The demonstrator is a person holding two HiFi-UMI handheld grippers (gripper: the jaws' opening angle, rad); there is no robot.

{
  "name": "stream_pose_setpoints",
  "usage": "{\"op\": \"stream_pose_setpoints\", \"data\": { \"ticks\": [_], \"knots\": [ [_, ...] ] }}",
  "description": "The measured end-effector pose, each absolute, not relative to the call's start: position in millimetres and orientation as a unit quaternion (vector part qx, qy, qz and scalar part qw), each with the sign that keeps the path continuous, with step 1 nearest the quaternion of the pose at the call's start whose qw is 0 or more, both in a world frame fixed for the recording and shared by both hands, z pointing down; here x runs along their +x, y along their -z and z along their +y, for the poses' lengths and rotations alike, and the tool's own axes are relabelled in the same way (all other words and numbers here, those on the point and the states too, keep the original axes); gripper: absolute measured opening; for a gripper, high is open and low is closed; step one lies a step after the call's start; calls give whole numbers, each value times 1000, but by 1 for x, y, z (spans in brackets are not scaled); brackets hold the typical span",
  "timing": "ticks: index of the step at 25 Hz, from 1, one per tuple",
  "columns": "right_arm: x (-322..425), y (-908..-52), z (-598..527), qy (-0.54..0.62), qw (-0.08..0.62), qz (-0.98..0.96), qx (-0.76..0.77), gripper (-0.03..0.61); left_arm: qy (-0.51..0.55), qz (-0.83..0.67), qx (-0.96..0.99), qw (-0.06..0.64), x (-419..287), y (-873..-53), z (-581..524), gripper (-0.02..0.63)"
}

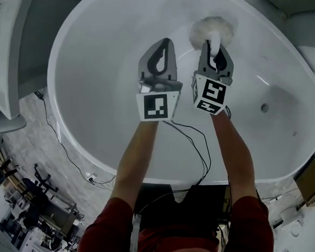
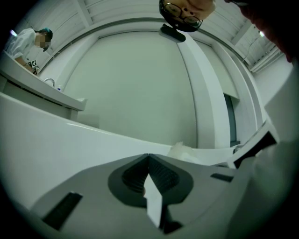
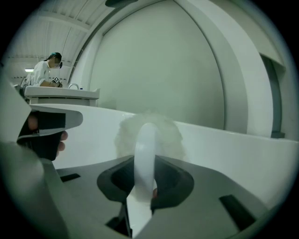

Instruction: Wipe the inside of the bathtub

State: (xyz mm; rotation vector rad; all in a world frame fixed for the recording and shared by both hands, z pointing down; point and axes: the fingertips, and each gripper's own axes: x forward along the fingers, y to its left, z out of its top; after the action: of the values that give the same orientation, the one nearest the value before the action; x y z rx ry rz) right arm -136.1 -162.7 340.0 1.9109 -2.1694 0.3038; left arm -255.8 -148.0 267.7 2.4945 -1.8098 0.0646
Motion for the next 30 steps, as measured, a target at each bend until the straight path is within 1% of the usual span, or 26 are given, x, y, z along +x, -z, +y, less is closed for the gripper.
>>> {"op": "stream_pose_setpoints", "data": {
  "ticks": [10,14,25,30],
  "knots": [
    [-160,-330,-263,-80,115,-725,674,92,-10,-595,803,30,-284,-266,-179,15],
    [-169,-333,-271,-73,122,-718,681,92,-29,-588,808,37,-290,-284,-176,15],
    [-154,-331,-271,-53,131,-733,666,91,-28,-584,811,32,-261,-278,-180,15],
    [-110,-332,-260,-56,129,-724,675,91,-41,-572,819,17,-224,-282,-175,15]
  ]
}}
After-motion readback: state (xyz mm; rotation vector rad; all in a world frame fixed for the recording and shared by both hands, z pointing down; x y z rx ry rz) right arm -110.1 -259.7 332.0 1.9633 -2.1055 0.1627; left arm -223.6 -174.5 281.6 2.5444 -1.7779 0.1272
